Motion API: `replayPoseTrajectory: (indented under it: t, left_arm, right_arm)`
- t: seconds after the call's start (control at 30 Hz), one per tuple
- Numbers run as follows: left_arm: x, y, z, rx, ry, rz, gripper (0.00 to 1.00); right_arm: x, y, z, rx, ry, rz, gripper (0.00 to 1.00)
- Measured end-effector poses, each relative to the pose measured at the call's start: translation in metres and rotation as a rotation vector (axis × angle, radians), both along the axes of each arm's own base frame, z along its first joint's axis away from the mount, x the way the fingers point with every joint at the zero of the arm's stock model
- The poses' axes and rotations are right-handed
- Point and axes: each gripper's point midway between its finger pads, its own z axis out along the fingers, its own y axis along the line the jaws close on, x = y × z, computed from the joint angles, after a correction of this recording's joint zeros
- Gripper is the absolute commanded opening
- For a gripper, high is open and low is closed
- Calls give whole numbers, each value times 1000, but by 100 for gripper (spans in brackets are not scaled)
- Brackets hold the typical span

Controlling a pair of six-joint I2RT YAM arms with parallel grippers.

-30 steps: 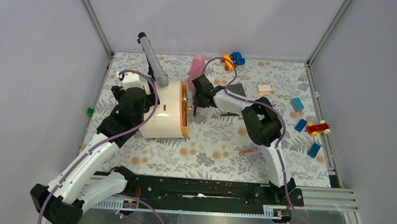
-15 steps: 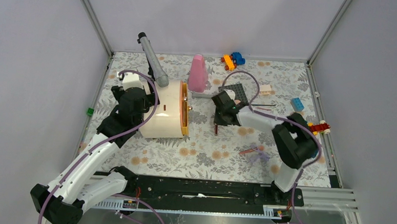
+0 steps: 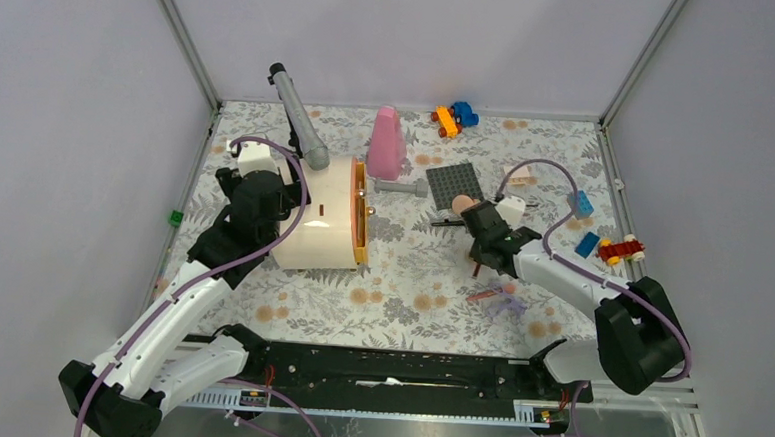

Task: Organize the makeup
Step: Move the makeup to the center of the board.

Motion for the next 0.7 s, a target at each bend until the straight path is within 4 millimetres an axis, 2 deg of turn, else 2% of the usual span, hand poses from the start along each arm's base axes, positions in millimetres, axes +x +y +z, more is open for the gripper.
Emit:
replayPoseTrajectory:
  t: [0.1, 0.13, 0.17, 0.2, 0.3, 0.4, 0.53, 0.6, 0.7]
  left_arm:
    - [0, 0, 0, 0, 0, 0, 99]
    - [0, 0, 0, 0, 0, 0, 99]
    - [0, 0, 0, 0, 1, 0, 99]
    - [0, 0, 0, 0, 0, 0, 99]
    - [0, 0, 0, 0, 1, -1, 99]
    - [0, 0, 0, 0, 1, -1, 99]
    - [0, 0, 0, 0, 1, -1, 99]
    - [0, 0, 0, 0, 1, -2, 99]
    - [0, 0, 0, 0, 1, -2, 99]
  right_arm:
    - [-5, -34, -17, -29, 31, -122, 5]
    - [-7, -42, -22, -32, 40, -151, 10]
    - [-11, -51, -28, -32, 50, -185, 20]
    - [-13, -56, -30, -31, 56, -205, 34]
    - [-15, -65, -29, -13, 44, -250, 56]
    - [-6, -60, -10, 40, -32, -245, 64]
    - [10, -44, 31, 159, -177, -190, 64]
    - [20, -26, 55, 257, -252, -123, 64]
    - [34, 20, 89, 465, -338, 32, 61]
